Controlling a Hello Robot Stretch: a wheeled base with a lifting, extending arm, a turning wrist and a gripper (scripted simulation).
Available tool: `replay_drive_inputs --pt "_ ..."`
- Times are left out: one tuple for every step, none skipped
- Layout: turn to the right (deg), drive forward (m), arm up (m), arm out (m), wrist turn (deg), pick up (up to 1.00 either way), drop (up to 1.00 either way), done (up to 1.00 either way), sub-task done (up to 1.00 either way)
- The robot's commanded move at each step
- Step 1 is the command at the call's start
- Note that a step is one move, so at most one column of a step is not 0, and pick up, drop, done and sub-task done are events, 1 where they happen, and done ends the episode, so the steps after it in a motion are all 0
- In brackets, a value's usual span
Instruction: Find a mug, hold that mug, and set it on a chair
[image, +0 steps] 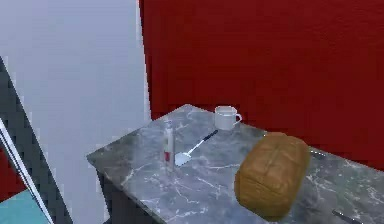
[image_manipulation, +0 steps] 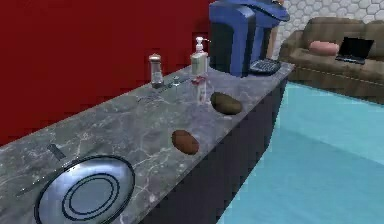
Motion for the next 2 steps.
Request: replay_drive_inputs --pt "-45.0 0.0 0.0 0.0 0.0 0.0 0.0 0.0 0.0" --pt "-30.0 0.0 0.0 0.0 0.0 0.0 0.0 0.0 0.0"
